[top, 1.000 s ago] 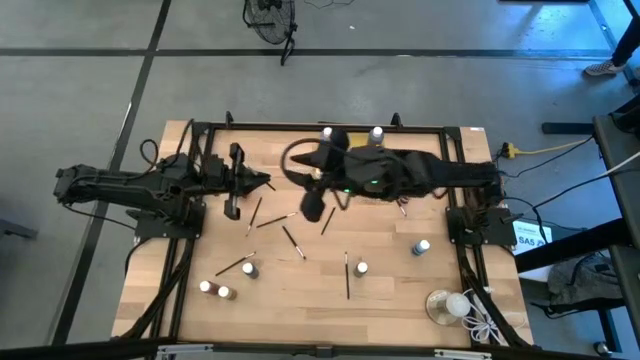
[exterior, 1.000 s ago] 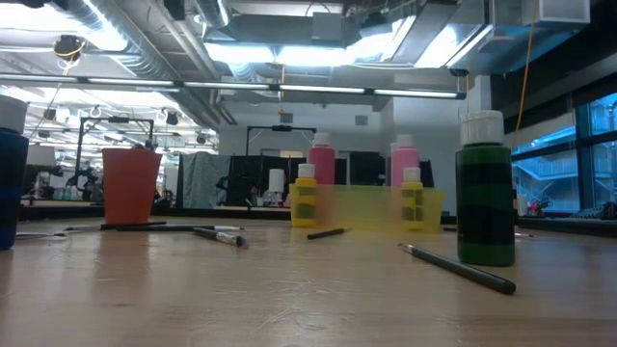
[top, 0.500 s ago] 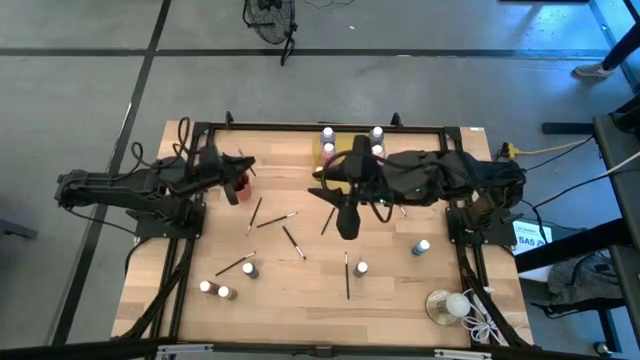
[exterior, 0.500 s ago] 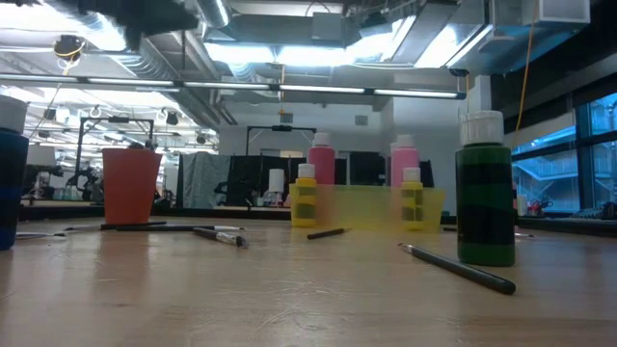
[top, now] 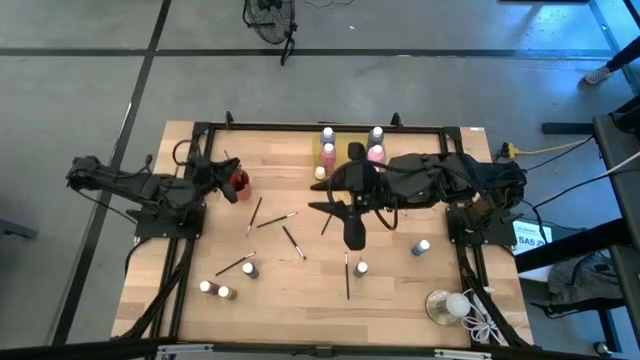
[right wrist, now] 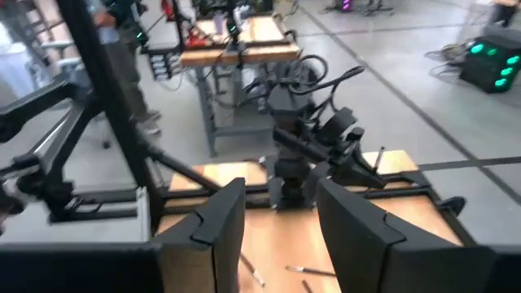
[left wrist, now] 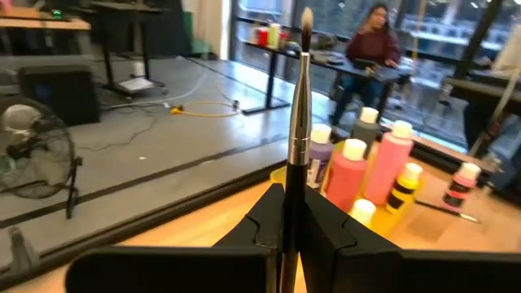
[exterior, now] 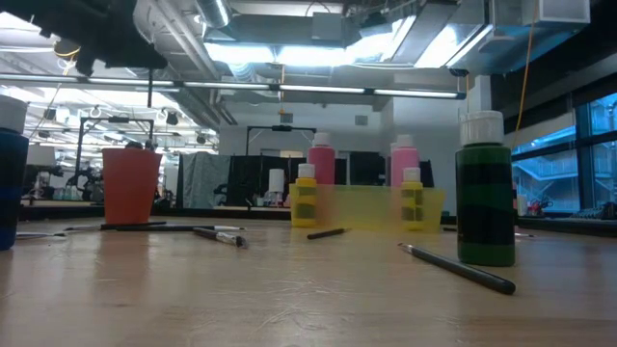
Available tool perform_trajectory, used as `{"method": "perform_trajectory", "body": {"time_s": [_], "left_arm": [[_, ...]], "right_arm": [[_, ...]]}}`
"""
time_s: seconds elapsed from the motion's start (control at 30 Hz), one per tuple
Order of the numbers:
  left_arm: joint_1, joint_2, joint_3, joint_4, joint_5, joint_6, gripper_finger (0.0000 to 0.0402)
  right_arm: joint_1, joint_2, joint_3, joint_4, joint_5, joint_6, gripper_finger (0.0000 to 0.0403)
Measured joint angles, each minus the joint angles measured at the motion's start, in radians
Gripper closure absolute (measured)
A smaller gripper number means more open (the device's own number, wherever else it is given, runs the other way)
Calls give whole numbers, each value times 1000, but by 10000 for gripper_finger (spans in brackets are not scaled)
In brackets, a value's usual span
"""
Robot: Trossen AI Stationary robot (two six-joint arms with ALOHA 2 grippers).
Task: Pick & Place Paint Supplies
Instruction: Put the silver paint brush into the orange cup
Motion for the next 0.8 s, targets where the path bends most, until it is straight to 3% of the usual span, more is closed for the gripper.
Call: {"method": "perform_trajectory", "body": {"time_s": [0.33,0.6,0.8], "left_arm": [[-202,70,-55,-122,-316,-239,389],[-217,101,-125,-135,-384,-328,389],[-191,101,-178,-142,-362,-421,389]], "right_arm": [[1,0,0,-78,-88,-3,247],[1,0,0,-121,-104,-4,247],[1,1,0,-170,-137,-10,247]]}}
